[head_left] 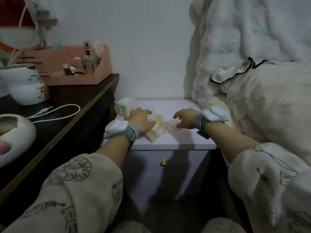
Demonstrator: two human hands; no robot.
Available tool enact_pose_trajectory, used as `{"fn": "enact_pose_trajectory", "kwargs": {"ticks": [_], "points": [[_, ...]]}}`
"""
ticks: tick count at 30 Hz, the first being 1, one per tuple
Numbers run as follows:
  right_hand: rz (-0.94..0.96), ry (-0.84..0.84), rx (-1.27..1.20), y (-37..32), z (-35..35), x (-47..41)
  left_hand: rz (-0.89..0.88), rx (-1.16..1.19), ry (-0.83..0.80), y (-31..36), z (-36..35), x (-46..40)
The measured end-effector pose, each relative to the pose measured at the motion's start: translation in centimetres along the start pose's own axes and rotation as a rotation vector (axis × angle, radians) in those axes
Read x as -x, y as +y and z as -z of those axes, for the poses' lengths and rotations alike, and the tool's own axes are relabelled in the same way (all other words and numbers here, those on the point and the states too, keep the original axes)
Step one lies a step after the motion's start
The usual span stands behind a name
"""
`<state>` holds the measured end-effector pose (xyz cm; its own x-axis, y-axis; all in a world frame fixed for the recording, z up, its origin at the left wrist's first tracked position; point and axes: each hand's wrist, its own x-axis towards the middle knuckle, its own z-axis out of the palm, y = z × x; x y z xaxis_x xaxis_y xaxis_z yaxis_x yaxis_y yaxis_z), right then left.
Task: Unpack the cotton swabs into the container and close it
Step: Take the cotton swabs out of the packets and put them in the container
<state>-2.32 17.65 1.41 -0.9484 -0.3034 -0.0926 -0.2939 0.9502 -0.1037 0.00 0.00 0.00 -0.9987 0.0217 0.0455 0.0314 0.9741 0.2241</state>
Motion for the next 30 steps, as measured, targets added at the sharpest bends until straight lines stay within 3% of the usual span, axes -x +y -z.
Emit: {"fn": "enact_pose_trajectory", "kwargs": {"ticks": [5,14,21,30], "points": [[-0.052,-0.139,0.068,0.3,-2.4,-2.8,-0.020,-0.081,-0.163,-1.0,-2.9,-2.0],[-0.147,0.195,-0.296,1.9,-3.5,-4.3,-0.027,-0.018,-0.083,-0.4,-4.8,-3.3],[-0.139,0.403,-0.645,1.3,-4.2,-2.1,0.044,0.492,0.273,2.1,-5.3,-2.1],[-0.009,0.528,-0.705,1.1,-6.6,-0.4,0.124,0.876,0.277,3.5,-7.1,-1.3]]}}
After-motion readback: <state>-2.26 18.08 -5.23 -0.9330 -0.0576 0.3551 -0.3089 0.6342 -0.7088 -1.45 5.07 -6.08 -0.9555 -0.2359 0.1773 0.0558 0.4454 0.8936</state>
